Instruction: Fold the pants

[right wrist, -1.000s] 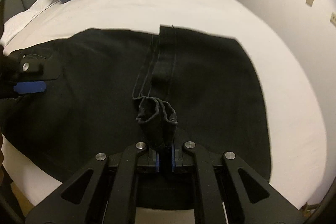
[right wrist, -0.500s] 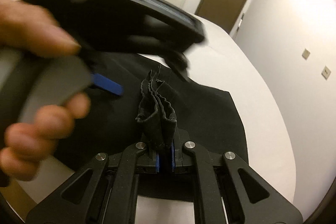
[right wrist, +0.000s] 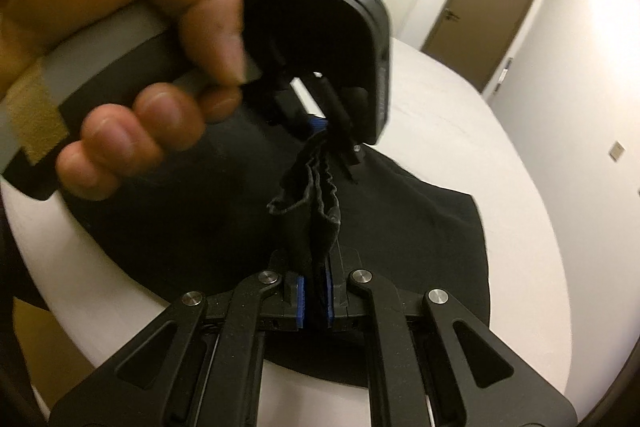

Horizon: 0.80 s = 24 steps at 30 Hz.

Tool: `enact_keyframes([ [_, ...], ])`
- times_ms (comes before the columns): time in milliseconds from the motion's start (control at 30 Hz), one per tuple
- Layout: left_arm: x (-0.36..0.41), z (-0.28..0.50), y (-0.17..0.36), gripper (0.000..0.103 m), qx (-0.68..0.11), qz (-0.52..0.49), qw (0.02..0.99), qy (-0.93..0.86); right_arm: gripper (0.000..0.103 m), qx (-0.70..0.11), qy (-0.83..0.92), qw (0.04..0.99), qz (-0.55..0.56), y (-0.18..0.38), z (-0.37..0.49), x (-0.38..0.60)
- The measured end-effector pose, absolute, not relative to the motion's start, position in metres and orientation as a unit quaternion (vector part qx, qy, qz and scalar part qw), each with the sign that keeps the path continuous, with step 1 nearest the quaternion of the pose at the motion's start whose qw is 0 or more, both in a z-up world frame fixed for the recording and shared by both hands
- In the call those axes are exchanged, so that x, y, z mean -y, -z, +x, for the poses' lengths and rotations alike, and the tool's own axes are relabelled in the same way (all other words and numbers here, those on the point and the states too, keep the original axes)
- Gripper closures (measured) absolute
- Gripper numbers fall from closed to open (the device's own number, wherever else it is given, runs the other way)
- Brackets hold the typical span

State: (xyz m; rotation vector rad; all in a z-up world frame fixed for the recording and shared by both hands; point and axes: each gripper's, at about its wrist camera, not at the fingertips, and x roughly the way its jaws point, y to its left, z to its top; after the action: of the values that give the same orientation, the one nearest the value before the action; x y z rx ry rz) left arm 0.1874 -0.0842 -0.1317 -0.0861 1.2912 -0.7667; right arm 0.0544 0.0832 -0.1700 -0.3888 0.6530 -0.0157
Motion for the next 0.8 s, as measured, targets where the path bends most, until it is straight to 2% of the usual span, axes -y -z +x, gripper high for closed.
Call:
enact_keyframes([
  [333, 0.063, 0.182, 0.165, 0.094, -0.6, -0.045, 0.734, 0.317, 0.097, -0.363, -0.035, 0.913, -0.184, 0.189, 0.058, -0.124],
  [400, 0.065, 0.181, 0.174, 0.087, -0.604, -0.039, 0.734, 0.308, 0.096, -0.375, -0.039, 0.908, -0.183, 0.197, 0.058, -0.13],
  [500, 0.063, 0.178, 0.18, 0.085, -0.601, -0.045, 0.737, 0.307, 0.093, -0.408, -0.049, 0.895, -0.176, 0.211, 0.068, -0.126],
  [533, 0.06, 0.176, 0.178, 0.079, -0.596, -0.05, 0.742, 0.301, 0.091, -0.401, -0.05, 0.899, -0.171, 0.211, 0.063, -0.126],
  [567, 0.048, 0.188, 0.174, 0.068, -0.593, -0.049, 0.748, 0.294, 0.088, -0.399, -0.055, 0.9, -0.166, 0.211, 0.059, -0.128],
  [600, 0.044, 0.189, 0.169, 0.061, -0.586, -0.042, 0.757, 0.285, 0.08, -0.401, -0.068, 0.901, -0.154, 0.209, 0.052, -0.126],
  [633, 0.04, 0.186, 0.162, 0.046, -0.576, -0.029, 0.771, 0.27, 0.065, -0.404, -0.083, 0.901, -0.136, 0.206, 0.045, -0.12],
  [667, 0.036, 0.186, 0.157, 0.039, -0.568, -0.018, 0.781, 0.259, 0.054, -0.407, -0.096, 0.901, -0.117, 0.204, 0.037, -0.114],
  [700, 0.036, 0.185, 0.152, 0.038, -0.56, -0.007, 0.79, 0.249, 0.043, -0.407, -0.115, 0.902, -0.085, 0.198, 0.027, -0.105],
  [800, 0.034, 0.177, 0.135, 0.038, -0.534, 0.031, 0.817, 0.217, 0.043, -0.407, -0.152, 0.901, 0.014, 0.184, -0.004, -0.062],
])
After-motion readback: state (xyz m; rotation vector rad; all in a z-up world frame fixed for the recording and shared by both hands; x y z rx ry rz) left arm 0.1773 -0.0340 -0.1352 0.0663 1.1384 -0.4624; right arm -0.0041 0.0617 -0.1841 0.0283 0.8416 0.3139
